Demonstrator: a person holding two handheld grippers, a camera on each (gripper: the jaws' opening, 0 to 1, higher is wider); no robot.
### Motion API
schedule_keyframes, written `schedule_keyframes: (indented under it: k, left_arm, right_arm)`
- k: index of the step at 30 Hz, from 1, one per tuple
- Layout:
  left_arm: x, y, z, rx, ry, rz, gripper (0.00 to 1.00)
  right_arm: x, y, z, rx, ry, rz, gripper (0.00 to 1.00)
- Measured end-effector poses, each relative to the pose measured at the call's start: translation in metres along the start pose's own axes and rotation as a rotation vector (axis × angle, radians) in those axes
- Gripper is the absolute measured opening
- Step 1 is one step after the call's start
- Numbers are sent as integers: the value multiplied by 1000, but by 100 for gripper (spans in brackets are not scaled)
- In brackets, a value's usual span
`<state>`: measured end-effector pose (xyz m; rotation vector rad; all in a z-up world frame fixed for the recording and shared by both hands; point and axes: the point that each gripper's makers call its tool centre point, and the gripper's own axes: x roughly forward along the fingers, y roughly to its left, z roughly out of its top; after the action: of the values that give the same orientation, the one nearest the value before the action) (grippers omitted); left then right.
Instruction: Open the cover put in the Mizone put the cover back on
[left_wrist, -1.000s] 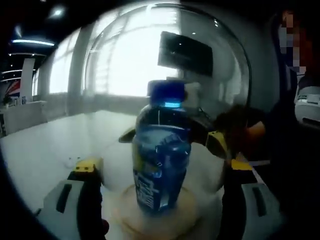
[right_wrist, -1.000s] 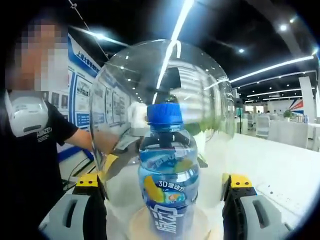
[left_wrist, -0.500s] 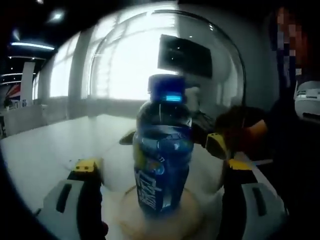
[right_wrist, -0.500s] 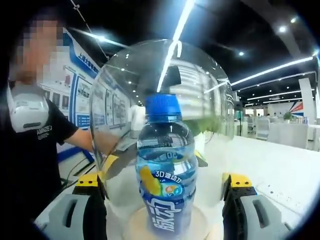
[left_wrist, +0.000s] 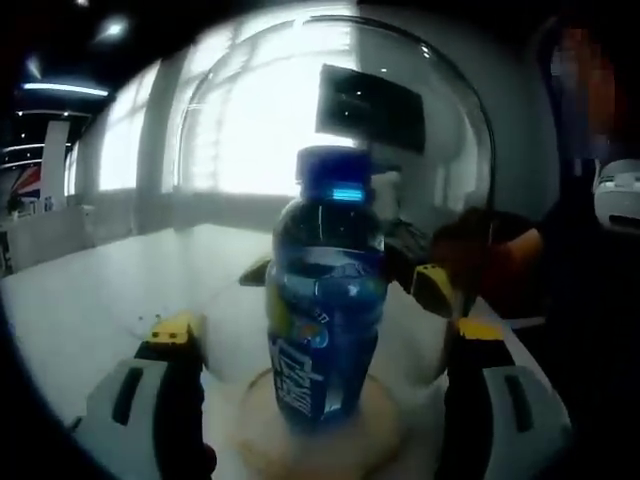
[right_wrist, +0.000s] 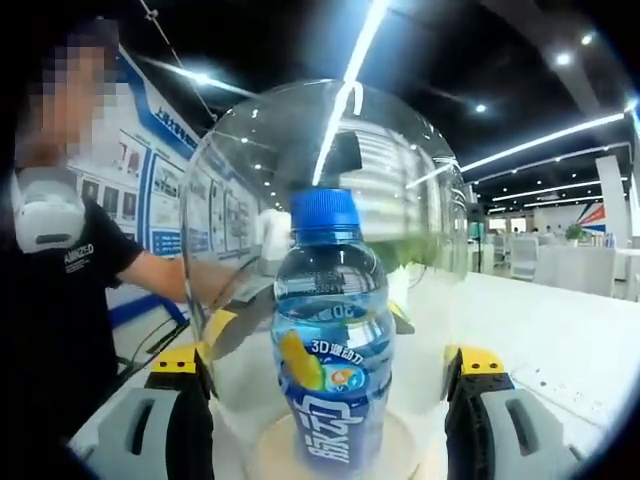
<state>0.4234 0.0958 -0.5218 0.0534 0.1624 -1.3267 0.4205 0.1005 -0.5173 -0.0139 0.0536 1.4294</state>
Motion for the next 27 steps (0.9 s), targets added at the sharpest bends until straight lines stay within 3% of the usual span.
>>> schedule_keyframes:
  k: [5,13,27]
  left_arm:
    - [0,-3,-1,2,28,3,85]
    - [-1,-7,0,1,20,7,85]
    - [0,-14,0,9,5,9,85]
  right_arm:
    - [0,0,1,2,-4,-4,90]
    - [-1,1,3,5,-35,-11,90]
    - [-1,1,3,2,-17,-8,90]
